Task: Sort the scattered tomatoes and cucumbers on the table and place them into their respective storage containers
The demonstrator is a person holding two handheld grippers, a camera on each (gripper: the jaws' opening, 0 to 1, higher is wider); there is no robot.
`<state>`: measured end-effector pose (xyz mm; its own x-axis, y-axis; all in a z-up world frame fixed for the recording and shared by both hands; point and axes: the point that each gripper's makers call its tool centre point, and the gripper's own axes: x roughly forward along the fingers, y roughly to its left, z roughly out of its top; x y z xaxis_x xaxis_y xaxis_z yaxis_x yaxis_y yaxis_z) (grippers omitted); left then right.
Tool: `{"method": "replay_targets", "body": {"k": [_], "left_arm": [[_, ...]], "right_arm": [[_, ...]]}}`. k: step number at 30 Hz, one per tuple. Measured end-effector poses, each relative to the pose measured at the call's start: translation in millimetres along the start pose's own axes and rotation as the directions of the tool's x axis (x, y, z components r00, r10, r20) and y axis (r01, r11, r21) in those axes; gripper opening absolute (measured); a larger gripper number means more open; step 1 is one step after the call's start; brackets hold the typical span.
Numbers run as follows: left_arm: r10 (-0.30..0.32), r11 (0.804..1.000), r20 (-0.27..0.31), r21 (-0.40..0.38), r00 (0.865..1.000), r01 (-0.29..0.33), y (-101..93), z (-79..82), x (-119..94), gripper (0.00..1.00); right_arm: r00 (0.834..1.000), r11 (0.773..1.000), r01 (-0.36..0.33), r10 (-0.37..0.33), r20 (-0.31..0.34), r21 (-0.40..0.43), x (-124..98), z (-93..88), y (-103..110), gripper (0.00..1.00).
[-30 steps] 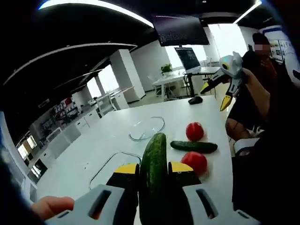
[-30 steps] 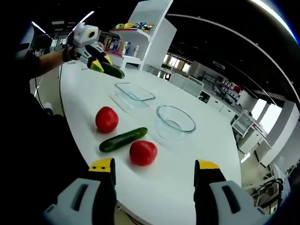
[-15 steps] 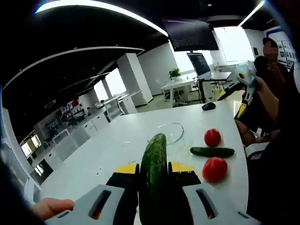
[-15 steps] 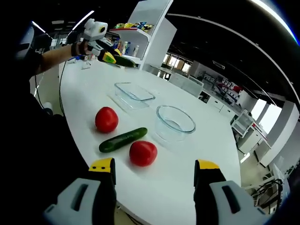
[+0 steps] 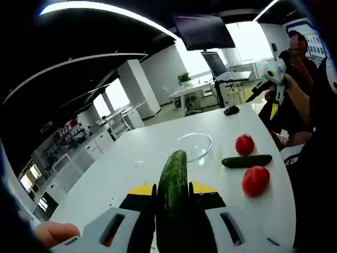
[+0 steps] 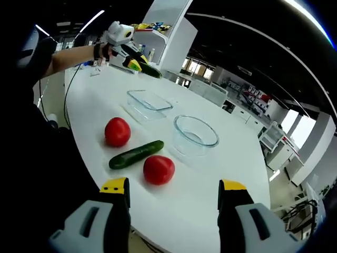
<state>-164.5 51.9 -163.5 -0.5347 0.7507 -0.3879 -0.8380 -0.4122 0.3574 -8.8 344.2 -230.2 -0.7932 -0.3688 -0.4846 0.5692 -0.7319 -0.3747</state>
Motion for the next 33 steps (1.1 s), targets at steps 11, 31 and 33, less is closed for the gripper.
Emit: {"method": "replay_targets", "body": {"k": [11,31,33], "left_arm": [[-0.027,1.000,-0.023,0.003,0.999,0.027,28.5,-34.9,31,0.23],[-0.134,0.986,-0.046,0.096,0.990,0.138,22.5,-95.1,82,0.23],[-0.140,0.984,-0.064,0.100,0.988,0.146,20.6,-102.6,86,0.23]], "right_arm": [[0.999,0.999,-0.032,0.031,0.033,0.025,-2,2.3,0,0.65],[0.999,0.998,-0.022,0.024,-0.033,0.053,11,-16.9,-3,0.65],[0.999,0.998,-0.026,0.028,-0.037,0.052,13,-17.5,-2,0.65]]}}
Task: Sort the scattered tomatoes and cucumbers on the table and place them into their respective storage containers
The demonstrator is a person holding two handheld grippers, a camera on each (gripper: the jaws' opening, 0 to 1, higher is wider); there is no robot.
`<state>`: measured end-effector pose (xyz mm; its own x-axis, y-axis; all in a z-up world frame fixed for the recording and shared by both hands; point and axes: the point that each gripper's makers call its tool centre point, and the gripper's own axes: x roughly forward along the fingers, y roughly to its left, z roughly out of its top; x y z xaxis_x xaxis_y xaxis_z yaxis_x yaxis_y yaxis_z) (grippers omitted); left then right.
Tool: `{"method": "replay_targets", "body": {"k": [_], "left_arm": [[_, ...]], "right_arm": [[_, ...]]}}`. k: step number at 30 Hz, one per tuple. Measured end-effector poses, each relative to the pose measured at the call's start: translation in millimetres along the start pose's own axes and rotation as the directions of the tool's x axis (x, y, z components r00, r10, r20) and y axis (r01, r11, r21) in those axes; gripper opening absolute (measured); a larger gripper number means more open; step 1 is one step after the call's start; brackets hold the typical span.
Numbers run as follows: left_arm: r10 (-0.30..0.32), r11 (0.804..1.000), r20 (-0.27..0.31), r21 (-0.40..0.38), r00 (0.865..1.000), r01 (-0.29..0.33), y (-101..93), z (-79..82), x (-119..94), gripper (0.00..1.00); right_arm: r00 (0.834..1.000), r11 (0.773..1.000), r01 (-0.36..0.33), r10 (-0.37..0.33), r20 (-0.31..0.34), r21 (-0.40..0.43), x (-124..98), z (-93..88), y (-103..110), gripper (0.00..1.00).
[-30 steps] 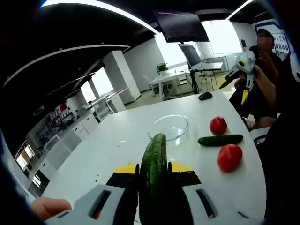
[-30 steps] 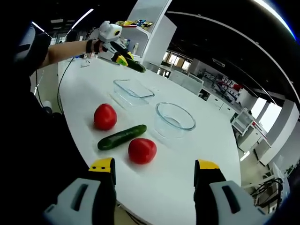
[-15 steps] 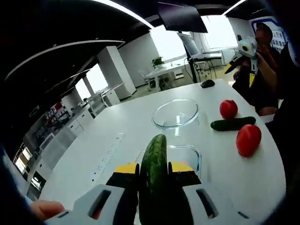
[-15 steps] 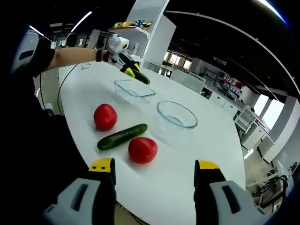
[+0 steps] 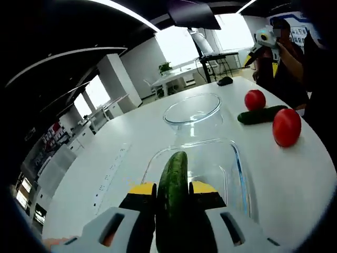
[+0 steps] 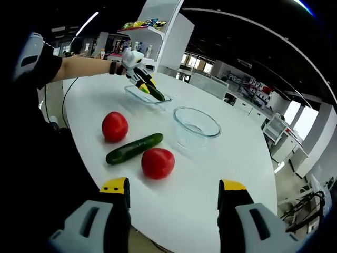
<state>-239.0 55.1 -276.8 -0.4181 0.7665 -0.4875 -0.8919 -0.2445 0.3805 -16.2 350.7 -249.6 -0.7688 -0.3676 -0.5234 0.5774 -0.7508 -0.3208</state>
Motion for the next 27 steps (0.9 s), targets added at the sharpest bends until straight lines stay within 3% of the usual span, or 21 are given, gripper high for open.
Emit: {"method": "replay_targets", "body": {"k": [5,9,15,19,27], "left_arm": [[-0.011,0.999,-0.009,-0.034,1.000,0.011,-2.6,-11.1,7,0.24],[-0.031,0.999,-0.038,-0.026,0.999,0.030,-7.9,-24.0,13,0.24],[-0.024,1.000,-0.037,-0.011,0.999,0.024,-4.8,-29.6,14,0.24],[-0.025,0.999,-0.093,0.021,0.995,0.027,-6.3,-44.0,19,0.24],[-0.026,0.999,-0.080,0.035,0.996,0.029,-6.3,-46.0,18,0.24]], "right_arm": [[1.000,1.000,-0.008,0.009,0.002,-0.008,2,4.7,3,0.65],[1.000,1.000,-0.010,0.010,0.005,-0.012,2,6.7,5,0.65],[1.000,1.000,-0.002,0.002,-0.004,-0.009,2,4.0,3,0.67],[1.000,1.000,0.001,-0.001,-0.008,-0.006,5,4.0,2,0.66],[1.000,1.000,-0.011,0.011,-0.011,-0.012,5,0.7,5,0.66]]}}
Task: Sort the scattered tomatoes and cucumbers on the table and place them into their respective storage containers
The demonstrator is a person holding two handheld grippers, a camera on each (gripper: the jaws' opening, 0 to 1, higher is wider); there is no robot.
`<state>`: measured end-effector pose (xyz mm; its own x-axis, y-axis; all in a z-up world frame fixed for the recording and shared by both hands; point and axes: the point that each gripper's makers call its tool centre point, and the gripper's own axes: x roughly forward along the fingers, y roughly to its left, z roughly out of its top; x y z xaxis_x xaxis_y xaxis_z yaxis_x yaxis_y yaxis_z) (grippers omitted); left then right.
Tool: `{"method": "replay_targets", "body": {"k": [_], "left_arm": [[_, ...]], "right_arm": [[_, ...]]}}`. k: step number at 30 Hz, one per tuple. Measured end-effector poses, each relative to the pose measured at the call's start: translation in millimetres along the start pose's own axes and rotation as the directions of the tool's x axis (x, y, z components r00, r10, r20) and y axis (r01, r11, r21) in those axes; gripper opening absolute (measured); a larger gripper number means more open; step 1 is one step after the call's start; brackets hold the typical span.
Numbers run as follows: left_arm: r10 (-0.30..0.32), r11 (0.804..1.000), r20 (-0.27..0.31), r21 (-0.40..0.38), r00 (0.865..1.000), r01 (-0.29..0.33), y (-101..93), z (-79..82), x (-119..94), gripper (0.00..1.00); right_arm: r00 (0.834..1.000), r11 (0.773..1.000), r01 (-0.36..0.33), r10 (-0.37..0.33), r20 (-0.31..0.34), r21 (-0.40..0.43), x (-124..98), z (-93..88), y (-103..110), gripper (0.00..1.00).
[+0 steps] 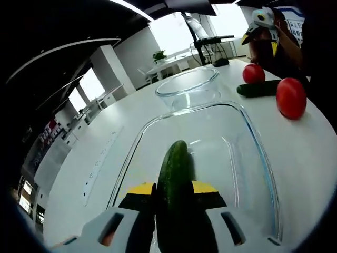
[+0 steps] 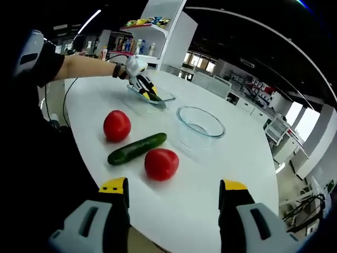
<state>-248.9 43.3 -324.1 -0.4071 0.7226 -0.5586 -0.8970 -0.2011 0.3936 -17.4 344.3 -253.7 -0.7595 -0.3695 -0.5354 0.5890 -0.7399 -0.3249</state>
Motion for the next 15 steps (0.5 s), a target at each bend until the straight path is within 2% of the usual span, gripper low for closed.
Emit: {"method": "replay_targets", "body": {"k": [5,11,15], "left_arm": [[0.012,1.000,-0.015,0.021,1.000,-0.012,0.1,-0.5,2,0.25],[0.033,0.999,-0.020,0.011,0.999,-0.033,2.3,-1.3,2,0.26],[0.078,0.997,-0.009,-0.021,0.997,-0.078,11.8,-3.1,0,0.32]], "right_arm": [[1.000,1.000,0.004,-0.004,0.006,0.000,0,0.8,1,0.66],[1.000,1.000,-0.002,0.002,0.001,-0.004,-2,-1.5,4,0.67],[1.000,1.000,0.014,-0.014,-0.013,0.001,-4,-4.3,0,0.70]]}}
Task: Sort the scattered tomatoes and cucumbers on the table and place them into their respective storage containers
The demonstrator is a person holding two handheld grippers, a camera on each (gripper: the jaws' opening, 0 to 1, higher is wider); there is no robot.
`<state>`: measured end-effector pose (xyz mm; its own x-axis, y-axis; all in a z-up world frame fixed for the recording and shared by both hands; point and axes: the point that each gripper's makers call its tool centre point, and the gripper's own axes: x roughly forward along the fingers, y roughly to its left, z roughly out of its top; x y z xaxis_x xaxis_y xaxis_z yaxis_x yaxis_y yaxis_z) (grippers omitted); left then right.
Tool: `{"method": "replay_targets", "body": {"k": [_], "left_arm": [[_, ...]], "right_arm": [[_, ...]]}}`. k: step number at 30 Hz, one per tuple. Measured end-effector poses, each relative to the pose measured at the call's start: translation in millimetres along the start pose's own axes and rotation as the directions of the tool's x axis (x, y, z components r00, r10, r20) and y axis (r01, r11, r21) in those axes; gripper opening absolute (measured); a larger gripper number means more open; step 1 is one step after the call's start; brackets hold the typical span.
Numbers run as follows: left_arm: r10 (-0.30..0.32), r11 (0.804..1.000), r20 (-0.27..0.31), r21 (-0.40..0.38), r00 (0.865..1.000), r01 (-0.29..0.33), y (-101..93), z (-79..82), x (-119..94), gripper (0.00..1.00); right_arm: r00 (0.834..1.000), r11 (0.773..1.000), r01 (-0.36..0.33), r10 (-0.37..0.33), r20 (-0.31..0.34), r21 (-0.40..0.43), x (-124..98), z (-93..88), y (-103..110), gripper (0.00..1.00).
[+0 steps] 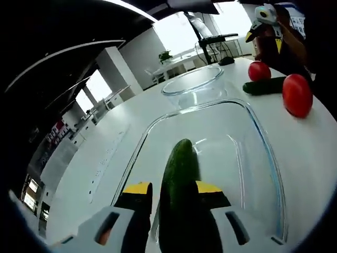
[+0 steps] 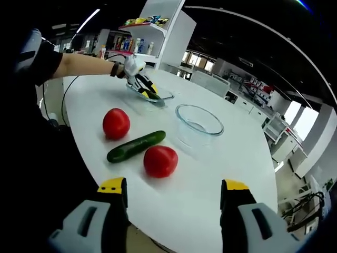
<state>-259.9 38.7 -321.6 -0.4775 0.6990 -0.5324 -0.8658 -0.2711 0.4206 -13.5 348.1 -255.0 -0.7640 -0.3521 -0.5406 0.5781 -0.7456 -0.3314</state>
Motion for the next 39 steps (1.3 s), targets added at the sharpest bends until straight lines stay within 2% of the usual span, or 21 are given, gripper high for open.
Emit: {"method": "replay_targets", "body": {"k": [5,8,11,12,13,14,15,16,17,18,19,20,22,23,25,30,33,37,38,39], "left_arm": [[-0.016,1.000,0.014,-0.016,1.000,0.016,-4.4,2.8,-2,0.40],[-0.001,1.000,0.025,-0.003,1.000,0.001,-5.2,6.5,-5,0.42],[0.056,0.998,0.110,-0.003,0.992,-0.056,3.0,22.8,-13,0.46],[0.071,0.997,0.134,0.015,0.989,-0.073,4.8,28.4,-15,0.53],[0.167,0.983,0.155,0.046,0.974,-0.176,20.3,34.7,-19,0.68],[0.236,0.964,0.194,0.079,0.952,-0.255,31.4,43.9,-24,0.85],[0.259,0.954,0.259,0.082,0.930,-0.288,34.9,56.1,-28,0.94],[0.286,0.946,0.287,0.066,0.914,-0.316,38.4,60.8,-33,0.92],[0.328,0.934,0.336,0.026,0.883,-0.356,44.6,70.8,-40,0.95],[0.359,0.923,0.368,-0.007,0.858,-0.384,49.5,77.6,-46,0.96],[0.376,0.922,0.403,-0.072,0.834,-0.381,52.0,85.0,-52,0.96],[0.380,0.923,0.412,-0.109,0.828,-0.369,52.9,87.3,-53,0.96],[0.354,0.935,0.386,-0.119,0.852,-0.334,50.8,82.5,-48,0.96],[0.357,0.933,0.371,-0.094,0.857,-0.347,51.0,79.6,-46,0.96],[0.352,0.934,0.364,-0.080,0.862,-0.347,50.4,77.3,-44,0.96],[0.333,0.943,0.332,-0.117,0.882,-0.312,43.3,69.4,-44,0.96],[0.336,0.939,0.301,-0.174,0.892,-0.296,40.5,63.5,-48,0.96],[0.332,0.937,0.323,-0.219,0.886,-0.271,33.4,66.1,-59,0.96],[0.317,0.941,0.324,-0.227,0.891,-0.252,28.4,65.6,-62,0.96],[0.299,0.943,0.308,-0.242,0.903,-0.229,22.6,62.3,-64,0.96]], "right_arm": [[1.000,1.000,-0.002,0.002,0.006,0.001,0,2.4,1,0.70],[1.000,1.000,-0.010,0.010,0.003,-0.006,3,2.6,3,0.70],[1.000,1.000,-0.013,0.013,0.001,-0.007,5,3.2,4,0.70],[1.000,1.000,-0.015,0.015,0.002,-0.007,5,3.8,4,0.70],[1.000,1.000,-0.016,0.016,0.003,-0.007,6,4.4,4,0.70],[1.000,1.000,-0.018,0.018,0.004,-0.010,6,5.0,5,0.70],[1.000,1.000,-0.018,0.018,0.005,-0.011,6,5.5,5,0.70],[1.000,1.000,-0.017,0.017,0.009,-0.011,6,6.5,5,0.70],[1.000,1.000,-0.017,0.017,0.012,-0.010,6,7.1,5,0.70],[1.000,1.000,-0.018,0.018,0.014,-0.009,6,7.3,5,0.70],[1.000,1.000,-0.019,0.019,0.014,-0.008,6,7.2,6,0.70],[1.000,1.000,-0.019,0.019,0.013,-0.009,7,6.7,6,0.70],[1.000,1.000,-0.016,0.017,0.010,-0.016,7,5.8,6,0.70],[1.000,1.000,-0.012,0.013,0.011,-0.023,6,6.1,6,0.70],[1.000,1.000,-0.010,0.010,0.014,-0.028,5,7.4,7,0.70],[1.000,1.000,-0.012,0.012,0.028,-0.027,1,8.8,8,0.70],[1.000,1.000,-0.003,0.004,0.022,-0.028,-1,6.6,5,0.70],[0.999,1.000,0.000,0.001,0.032,-0.019,-1,7.5,4,0.70],[0.999,1.000,0.000,0.001,0.033,-0.018,-1,7.4,4,0.70],[0.999,1.000,0.001,0.000,0.034,-0.018,0,7.1,4,0.70]]}}
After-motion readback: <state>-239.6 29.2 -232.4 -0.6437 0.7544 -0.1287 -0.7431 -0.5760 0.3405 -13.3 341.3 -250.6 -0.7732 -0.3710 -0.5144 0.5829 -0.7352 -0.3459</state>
